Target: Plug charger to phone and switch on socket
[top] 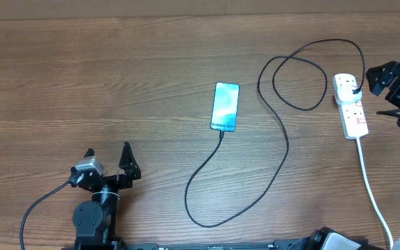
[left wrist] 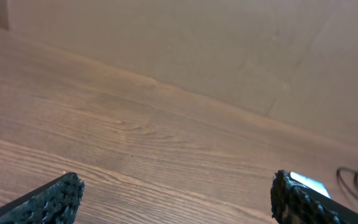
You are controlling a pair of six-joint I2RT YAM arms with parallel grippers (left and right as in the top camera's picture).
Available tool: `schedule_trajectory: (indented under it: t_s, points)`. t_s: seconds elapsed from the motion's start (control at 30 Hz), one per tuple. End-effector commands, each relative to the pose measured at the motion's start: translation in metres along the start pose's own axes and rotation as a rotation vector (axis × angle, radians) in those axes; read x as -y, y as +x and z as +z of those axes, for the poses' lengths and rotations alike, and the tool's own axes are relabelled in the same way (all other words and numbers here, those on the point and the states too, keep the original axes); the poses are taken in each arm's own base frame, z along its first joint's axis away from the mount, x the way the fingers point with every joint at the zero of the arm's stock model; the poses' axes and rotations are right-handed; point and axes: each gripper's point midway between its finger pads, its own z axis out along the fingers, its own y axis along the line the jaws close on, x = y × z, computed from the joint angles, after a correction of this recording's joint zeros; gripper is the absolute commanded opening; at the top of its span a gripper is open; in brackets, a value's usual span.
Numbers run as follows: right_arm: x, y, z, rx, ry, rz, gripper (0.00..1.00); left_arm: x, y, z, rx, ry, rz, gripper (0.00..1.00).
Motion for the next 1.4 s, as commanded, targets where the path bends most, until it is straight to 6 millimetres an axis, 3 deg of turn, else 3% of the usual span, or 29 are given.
schedule_trajectory:
  t_s: [0.0, 0.37, 1.37]
  points:
    - [-0.0010, -0.0023, 0.0002, 0.006, -0.004, -0.006, 1.00, 0.0038, 0.0011, -0.0005, -0.002, 0.026, 0.105, 1.00]
    - [-0.0010, -0.0022, 0.0002, 0.005, -0.004, -0.006, 1.00, 0.0063, 0.0026, -0.0006, -0.006, 0.042, 0.221, 1.00]
    - [-0.0010, -0.0022, 0.0002, 0.005, -0.004, -0.006, 1.00, 0.0069, 0.0019, -0.0006, -0.004, 0.045, 0.207, 1.00]
